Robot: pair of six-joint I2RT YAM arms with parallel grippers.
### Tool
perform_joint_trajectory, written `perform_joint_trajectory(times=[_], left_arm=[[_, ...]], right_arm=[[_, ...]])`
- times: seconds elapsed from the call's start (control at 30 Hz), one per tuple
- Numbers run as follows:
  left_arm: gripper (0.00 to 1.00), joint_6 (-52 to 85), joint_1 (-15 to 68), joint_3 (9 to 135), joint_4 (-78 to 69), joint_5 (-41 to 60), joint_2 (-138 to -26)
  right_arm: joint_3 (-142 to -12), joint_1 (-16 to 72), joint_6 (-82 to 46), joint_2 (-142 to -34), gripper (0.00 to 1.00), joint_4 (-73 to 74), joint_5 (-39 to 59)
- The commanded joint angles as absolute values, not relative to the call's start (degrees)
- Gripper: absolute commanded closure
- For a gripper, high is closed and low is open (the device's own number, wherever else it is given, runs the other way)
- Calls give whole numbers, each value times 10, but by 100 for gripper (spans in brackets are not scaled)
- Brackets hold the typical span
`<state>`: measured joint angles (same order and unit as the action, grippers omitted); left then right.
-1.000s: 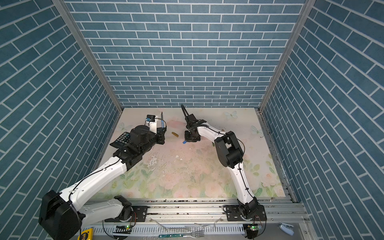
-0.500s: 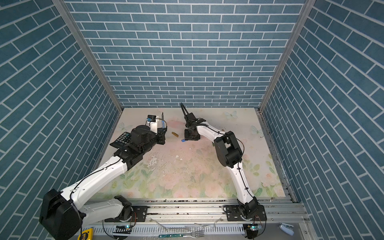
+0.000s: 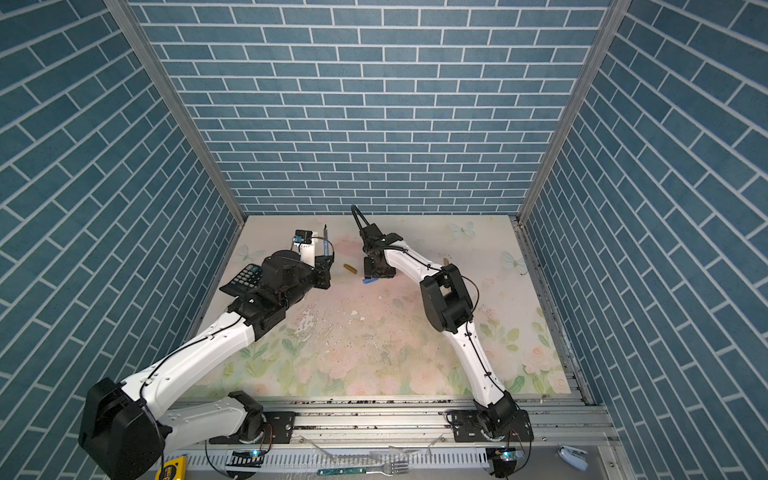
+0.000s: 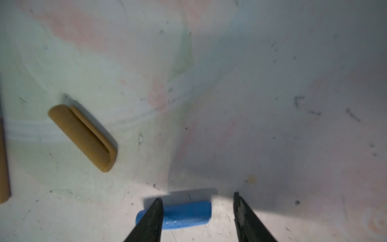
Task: Insert the pens into the pen caps
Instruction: 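Lower the right gripper onto the blue cap and close on it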
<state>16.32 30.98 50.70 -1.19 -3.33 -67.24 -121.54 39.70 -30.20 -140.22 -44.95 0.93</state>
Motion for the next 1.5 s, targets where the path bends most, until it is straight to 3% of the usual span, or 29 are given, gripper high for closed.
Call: perform_joint_trajectory(times=[0.0, 0.5, 0.9, 1.47], left_arm=[[100, 165, 308, 509, -20, -31, -671], [100, 168, 308, 509, -24, -23, -675], [100, 164, 308, 508, -23, -27, -671], [100, 160, 308, 507, -22, -34, -669]], right_arm=[[-1212, 402, -285, -1401, 44, -484, -4], [-1064, 396, -218, -1291, 57, -458, 1], [-1116, 412, -79, -1311, 69, -468, -16], [-1193, 431, -43, -1388, 74, -491, -68]])
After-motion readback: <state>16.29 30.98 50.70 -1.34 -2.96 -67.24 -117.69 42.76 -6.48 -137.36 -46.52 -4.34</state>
